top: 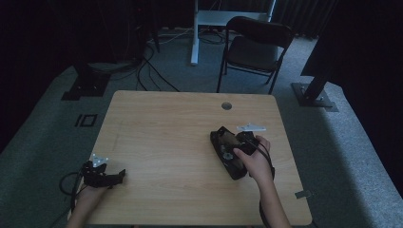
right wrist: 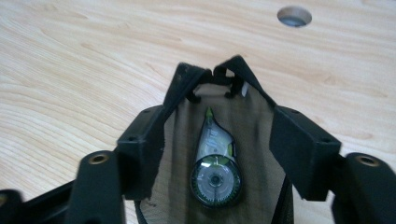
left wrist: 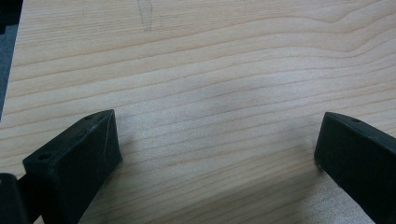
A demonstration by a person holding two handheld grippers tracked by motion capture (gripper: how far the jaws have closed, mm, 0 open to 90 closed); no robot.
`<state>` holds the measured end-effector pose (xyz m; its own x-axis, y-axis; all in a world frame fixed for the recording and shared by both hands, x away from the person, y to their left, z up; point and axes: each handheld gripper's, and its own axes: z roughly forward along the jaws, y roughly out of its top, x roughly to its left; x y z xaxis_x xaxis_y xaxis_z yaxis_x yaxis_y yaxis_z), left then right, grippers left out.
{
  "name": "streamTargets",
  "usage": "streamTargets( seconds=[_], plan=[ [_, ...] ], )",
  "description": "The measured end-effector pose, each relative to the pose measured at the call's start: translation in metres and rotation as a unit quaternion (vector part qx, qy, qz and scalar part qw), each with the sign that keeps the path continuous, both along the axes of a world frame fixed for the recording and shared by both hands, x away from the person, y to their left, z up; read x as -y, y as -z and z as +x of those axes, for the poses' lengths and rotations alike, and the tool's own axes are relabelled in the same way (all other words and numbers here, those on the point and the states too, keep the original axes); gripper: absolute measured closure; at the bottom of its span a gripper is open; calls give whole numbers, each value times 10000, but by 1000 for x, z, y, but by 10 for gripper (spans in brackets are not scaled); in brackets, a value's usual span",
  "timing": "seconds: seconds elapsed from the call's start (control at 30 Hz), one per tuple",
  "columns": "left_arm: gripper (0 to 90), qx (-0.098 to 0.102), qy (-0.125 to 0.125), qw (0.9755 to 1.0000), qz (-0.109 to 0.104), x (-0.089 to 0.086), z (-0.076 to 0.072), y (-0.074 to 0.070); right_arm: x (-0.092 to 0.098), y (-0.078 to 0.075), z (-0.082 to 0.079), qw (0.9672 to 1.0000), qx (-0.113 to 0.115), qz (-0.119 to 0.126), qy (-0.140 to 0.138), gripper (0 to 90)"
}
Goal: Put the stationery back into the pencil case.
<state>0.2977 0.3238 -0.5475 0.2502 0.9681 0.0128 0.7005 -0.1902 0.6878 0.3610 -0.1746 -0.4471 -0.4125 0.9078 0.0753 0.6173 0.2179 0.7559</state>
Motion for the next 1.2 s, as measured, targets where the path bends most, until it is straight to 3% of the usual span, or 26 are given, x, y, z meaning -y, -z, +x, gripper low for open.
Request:
streamTargets(
  seconds=[0.2, 0.3, 0.47, 0.73, 0.97, 1.2],
  plan=[
    [4, 5, -8, 10000, -4, 0, 0, 0, 5, -3, -8, 9997, 186, 119, -91, 265],
    [4, 2, -1, 10000, -1, 0, 0, 0, 11, -5, -11, 9992, 295, 247, -50, 189],
    [4, 3, -6, 10000, -6, 0, 0, 0, 23, -5, -15, 9990, 445, 85, -36, 188],
    [4, 11, -5, 10000, -6, 0, 0, 0, 48, 1, -25, 9987, 345, 380, 29, 188],
    [4, 14, -5, 10000, -8, 0, 0, 0, 70, 8, -34, 9973, 454, 567, 128, 178],
    [4, 8, 0, 10000, -4, 0, 0, 0, 86, 25, -42, 9987, 342, 365, 92, 174]
  ],
)
